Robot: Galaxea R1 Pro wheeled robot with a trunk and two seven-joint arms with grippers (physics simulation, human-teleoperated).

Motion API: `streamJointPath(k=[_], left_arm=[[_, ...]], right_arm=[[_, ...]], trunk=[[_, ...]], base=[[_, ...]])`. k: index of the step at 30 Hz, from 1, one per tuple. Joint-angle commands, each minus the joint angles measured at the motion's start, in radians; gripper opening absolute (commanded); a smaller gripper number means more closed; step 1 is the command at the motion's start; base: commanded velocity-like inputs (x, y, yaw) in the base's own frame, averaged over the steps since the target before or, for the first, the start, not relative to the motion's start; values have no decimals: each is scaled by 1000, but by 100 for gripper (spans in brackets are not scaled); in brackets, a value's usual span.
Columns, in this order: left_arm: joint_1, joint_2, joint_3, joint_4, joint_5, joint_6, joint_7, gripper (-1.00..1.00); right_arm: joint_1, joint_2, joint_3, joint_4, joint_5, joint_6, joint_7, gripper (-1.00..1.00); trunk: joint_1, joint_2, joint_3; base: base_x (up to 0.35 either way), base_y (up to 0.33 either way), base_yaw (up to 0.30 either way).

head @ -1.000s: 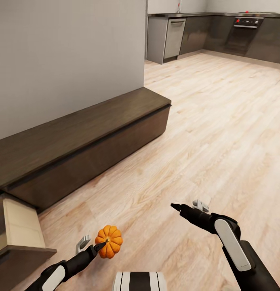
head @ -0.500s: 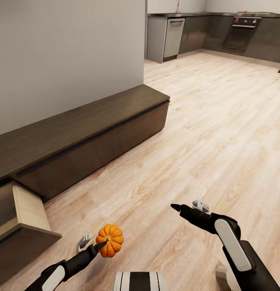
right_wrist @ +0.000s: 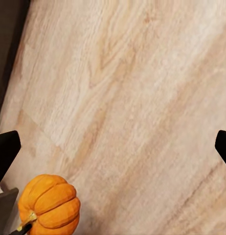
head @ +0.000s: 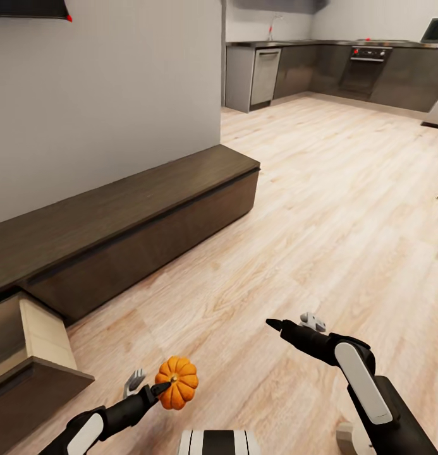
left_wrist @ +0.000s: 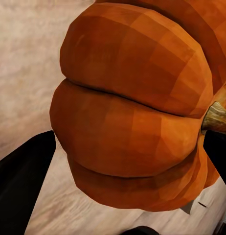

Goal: Place each of the two pumpkins and all three candles from the living room inside a cabinet in the living room (use any cabinet), then make sure every cabinet is closed, and position the cauldron so it is next to a table in the living room.

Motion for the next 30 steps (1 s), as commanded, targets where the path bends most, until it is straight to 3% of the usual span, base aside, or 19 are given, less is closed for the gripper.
streamJointPath(k=[1, 10, 30], left_arm=[[0, 1, -4, 0, 7, 5, 1, -100], [-1, 0, -4, -1, 6, 5, 1, -100], [0, 0, -1, -6, 6, 5, 1, -100]], right_arm=[[0, -1, 1, -1, -10, 1, -10, 100], [0, -1, 6, -5, -9, -1, -10, 100], [0, 1, 6, 0, -1, -1, -10, 100]], trunk=[[-1, 0, 3], [-5, 2, 38], [-14, 7, 115]], base=[[-158, 0, 0], [-298, 0, -25], [-263, 88, -207]])
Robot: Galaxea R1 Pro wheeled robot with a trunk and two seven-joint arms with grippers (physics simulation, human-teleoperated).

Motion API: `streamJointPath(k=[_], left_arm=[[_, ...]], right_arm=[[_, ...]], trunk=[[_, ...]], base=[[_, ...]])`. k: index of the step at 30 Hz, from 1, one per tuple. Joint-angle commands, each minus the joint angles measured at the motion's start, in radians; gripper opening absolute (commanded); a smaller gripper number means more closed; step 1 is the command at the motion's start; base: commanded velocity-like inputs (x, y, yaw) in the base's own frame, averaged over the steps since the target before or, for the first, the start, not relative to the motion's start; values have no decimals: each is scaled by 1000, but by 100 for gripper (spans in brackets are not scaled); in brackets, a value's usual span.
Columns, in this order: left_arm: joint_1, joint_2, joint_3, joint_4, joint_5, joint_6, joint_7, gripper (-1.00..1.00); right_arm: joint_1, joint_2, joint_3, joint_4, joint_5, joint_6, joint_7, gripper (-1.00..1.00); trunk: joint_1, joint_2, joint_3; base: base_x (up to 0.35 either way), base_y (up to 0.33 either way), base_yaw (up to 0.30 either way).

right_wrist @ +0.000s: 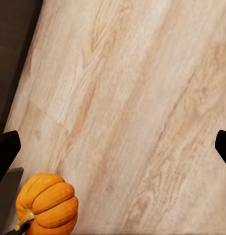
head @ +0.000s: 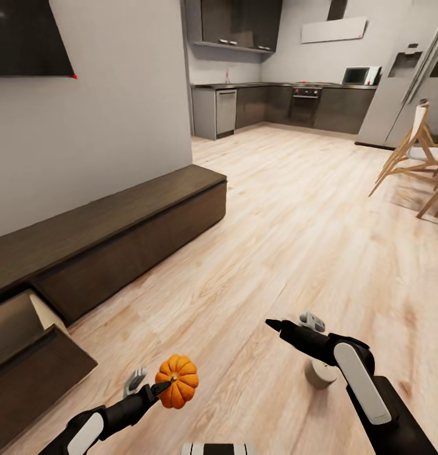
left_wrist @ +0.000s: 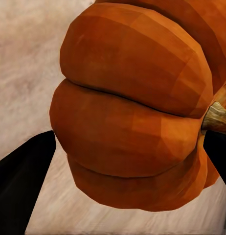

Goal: Place each of the two pumpkins and all three candles from the living room inside a cabinet in the living room (use any cabinet), then make sure every cabinet is closed, and position the cauldron so it is next to a table in the living room.

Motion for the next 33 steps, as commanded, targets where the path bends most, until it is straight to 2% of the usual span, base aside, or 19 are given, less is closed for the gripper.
streamJointPath(k=[1, 33], left_arm=[[0, 1, -4, -1, 11, 6, 1, -100], [0, 6, -4, -1, 14, 6, 1, -100]], right_arm=[[-1, -1, 2, -1, -11, 1, -10, 100], [-1, -1, 2, 9, -19, 1, -9, 100]], trunk=[[-1, 0, -1], [-1, 0, -1]], base=[[-120, 22, -294], [-43, -8, -297]])
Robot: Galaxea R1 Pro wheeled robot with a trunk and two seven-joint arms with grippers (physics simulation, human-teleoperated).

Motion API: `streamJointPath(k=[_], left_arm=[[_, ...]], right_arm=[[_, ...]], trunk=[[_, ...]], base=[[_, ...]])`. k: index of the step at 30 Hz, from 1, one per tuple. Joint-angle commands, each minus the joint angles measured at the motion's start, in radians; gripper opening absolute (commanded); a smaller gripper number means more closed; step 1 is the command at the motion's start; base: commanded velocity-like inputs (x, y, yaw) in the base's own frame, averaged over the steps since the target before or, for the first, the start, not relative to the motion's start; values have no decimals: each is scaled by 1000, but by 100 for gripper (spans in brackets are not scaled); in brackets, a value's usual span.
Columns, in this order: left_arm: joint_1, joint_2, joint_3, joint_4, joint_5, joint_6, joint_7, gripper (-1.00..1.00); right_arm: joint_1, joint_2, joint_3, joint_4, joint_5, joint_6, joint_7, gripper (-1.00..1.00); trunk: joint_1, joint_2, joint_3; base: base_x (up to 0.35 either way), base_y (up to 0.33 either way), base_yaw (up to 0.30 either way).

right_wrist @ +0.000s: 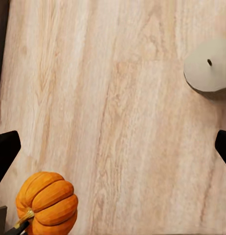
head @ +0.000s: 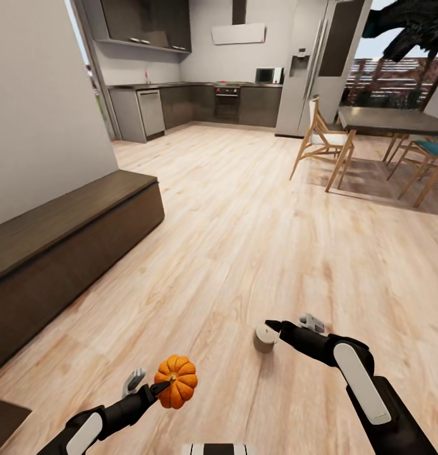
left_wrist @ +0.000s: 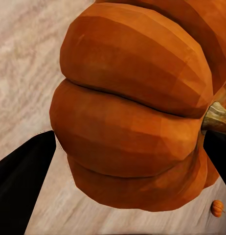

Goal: Place each of the two pumpkins and all three candles from the living room inside a cabinet in the living room (use any cabinet), then make sure every cabinet is closed, and position the cauldron so it is next to a table in the living room.

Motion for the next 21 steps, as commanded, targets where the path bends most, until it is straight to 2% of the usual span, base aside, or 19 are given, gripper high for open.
streamJointPath(k=[1, 7, 21], left_arm=[[0, 1, -4, -1, 11, 6, 1, -100], [1, 2, -4, -1, 14, 6, 1, -100], [1, 2, -4, -1, 17, 6, 0, -100]], right_arm=[[-1, -1, 2, -1, -10, 1, -10, 100], [-1, -1, 2, 0, -10, 1, -10, 100], [-1, -1, 1, 5, -12, 1, -9, 100]], trunk=[[0, 0, -1], [0, 0, -1], [0, 0, -1]], base=[[-87, 0, -297], [-117, 0, -297], [-7, 0, -297]])
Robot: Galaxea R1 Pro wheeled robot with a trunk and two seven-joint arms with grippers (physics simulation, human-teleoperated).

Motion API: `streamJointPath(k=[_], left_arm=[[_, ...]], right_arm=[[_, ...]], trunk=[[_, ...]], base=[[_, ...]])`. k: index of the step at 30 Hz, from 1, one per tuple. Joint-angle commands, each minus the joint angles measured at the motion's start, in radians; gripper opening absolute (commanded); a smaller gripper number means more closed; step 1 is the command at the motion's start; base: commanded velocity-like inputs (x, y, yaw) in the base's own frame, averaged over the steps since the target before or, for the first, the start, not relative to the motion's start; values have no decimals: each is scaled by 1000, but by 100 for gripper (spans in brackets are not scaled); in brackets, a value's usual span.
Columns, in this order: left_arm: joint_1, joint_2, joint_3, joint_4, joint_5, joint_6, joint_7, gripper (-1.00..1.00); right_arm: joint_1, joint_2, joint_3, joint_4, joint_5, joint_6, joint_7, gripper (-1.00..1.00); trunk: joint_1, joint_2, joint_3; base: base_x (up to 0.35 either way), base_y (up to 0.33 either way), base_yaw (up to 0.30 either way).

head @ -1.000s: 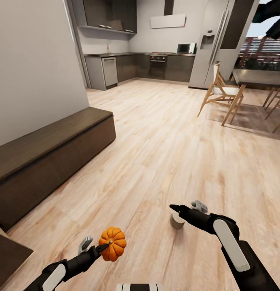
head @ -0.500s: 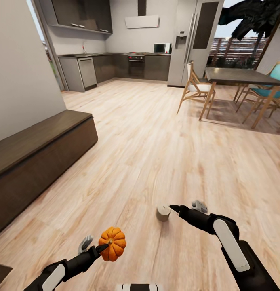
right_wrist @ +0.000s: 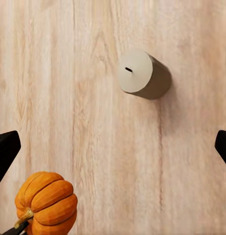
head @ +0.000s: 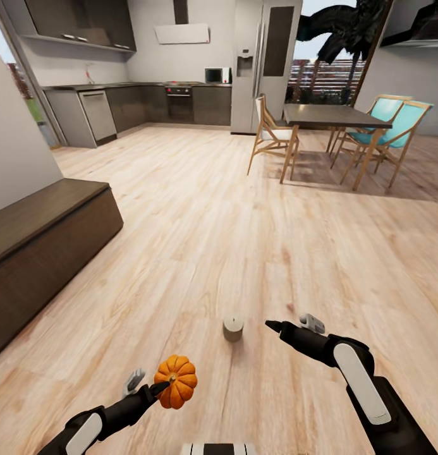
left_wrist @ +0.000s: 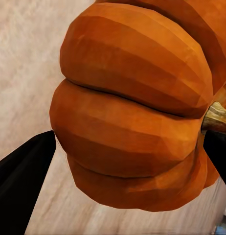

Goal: Place each of the two pumpkins and all three candles from the living room inside a cabinet in the living room (use any cabinet), then make sure every cabinet is closed, and position the cauldron so it is next to a table in the living room.

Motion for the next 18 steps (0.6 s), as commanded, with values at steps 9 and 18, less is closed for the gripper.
streamJointPath(k=[9, 18], left_arm=[[0, -1, -4, -2, 12, 7, 1, -100], [0, 0, -4, -2, 10, 7, 2, -100]], right_arm=[[-1, -1, 0, 40, -10, -3, -10, 100], [-1, -6, -1, 83, -8, -6, -10, 100]], trunk=[[0, 0, -1], [0, 0, -1]], base=[[0, 0, -297], [0, 0, -293]])
